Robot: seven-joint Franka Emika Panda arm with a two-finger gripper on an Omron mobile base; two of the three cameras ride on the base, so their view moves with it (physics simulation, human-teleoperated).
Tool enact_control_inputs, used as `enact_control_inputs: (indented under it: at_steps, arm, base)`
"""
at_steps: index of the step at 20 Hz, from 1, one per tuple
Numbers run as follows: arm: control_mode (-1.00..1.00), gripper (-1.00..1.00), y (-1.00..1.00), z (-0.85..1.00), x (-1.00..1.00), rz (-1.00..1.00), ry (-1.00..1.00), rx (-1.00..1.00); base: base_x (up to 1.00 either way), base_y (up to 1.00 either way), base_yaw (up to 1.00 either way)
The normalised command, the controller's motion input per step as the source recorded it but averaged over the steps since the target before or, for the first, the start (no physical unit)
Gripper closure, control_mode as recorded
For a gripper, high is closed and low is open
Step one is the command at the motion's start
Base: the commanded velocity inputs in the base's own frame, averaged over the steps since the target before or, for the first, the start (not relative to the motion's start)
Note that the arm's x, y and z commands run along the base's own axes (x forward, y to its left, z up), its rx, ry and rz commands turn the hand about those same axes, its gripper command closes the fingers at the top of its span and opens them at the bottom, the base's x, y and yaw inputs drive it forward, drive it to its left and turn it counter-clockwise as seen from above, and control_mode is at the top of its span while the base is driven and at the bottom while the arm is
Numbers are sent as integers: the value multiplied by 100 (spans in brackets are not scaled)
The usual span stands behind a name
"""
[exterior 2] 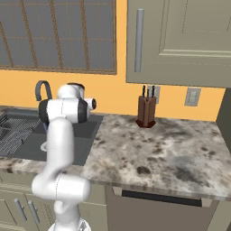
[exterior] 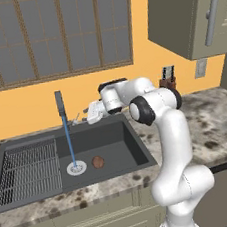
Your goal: Turn on the sink faucet. Then move the potato from the counter to the sink. Turn off the sink. Move the vegetable from the sink to the pot next to the stove. Finally move the pot to the front left burner.
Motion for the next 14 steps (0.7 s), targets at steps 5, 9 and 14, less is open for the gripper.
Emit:
enact_control_inputs:
  at_steps: [5,9,14]
  arm:
    - [-100,-100,0,-16,37,0,1,0]
    - [-100,-100,0,-4,28,0,0,0]
    - [-100,-100,2,-2,12,0,0,0]
  base:
    - [0,0,0]
    - [0,0,0]
    - [0,0,0]
